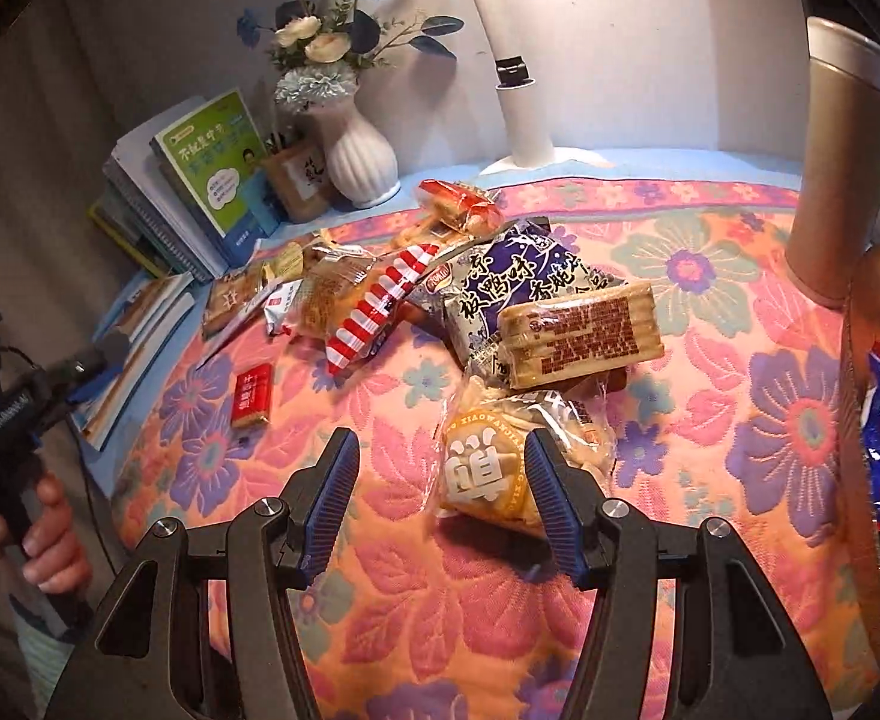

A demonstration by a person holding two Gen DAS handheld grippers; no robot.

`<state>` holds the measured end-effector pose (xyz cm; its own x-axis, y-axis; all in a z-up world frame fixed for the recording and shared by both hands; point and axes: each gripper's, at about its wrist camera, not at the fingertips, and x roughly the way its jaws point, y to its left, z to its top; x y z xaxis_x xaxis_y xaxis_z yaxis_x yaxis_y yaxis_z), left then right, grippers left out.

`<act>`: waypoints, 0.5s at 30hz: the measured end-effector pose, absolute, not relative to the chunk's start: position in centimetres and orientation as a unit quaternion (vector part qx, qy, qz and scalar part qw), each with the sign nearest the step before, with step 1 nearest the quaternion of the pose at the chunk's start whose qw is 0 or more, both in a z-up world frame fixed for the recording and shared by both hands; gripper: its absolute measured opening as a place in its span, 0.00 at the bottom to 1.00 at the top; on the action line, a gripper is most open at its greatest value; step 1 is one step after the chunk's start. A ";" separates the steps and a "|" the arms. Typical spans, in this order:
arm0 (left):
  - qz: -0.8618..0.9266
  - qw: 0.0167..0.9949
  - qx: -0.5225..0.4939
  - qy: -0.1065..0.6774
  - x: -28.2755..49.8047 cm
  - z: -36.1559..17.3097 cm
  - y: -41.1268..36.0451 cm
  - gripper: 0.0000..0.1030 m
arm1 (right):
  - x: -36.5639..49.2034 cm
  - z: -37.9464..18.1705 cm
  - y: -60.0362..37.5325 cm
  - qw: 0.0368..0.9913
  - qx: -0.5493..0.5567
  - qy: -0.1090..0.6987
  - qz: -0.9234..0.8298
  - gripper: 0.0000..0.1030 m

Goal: Organize snacks
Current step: 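Grasp the rice cracker bag with the right tool while the left grasps the red biscuit pack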

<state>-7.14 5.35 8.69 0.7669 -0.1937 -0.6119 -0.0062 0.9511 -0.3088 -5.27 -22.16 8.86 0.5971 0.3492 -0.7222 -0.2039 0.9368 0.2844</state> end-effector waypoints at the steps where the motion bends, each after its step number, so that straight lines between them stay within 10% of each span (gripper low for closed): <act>1: -0.051 0.926 -0.149 0.343 -7.0 8.1 5.3 0.72 | -5.3 8.7 -22.4 0.894 0.084 0.413 0.154 0.56; 6: -0.052 0.919 -0.148 0.361 -5.3 5.4 4.3 0.72 | -5.7 8.3 -24.0 0.913 0.078 0.377 0.136 0.74; 15: -0.037 0.916 -0.124 0.379 -3.0 2.6 2.6 0.72 | -4.9 6.0 -24.6 0.906 0.070 0.398 0.124 0.75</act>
